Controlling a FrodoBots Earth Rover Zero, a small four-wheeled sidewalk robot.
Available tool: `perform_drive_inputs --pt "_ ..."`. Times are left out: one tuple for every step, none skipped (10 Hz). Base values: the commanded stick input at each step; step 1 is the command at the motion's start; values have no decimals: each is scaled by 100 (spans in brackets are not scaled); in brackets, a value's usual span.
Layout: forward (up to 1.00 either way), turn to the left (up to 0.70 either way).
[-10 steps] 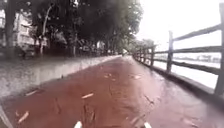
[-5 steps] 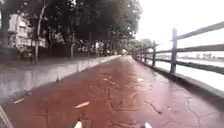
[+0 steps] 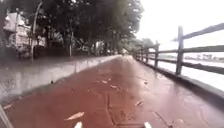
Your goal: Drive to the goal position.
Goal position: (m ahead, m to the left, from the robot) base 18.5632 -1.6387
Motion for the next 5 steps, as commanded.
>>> perform_drive_inputs --pt "50 0" --pt "50 1" --pt "50 4" --pt "50 0" --pt "50 0"
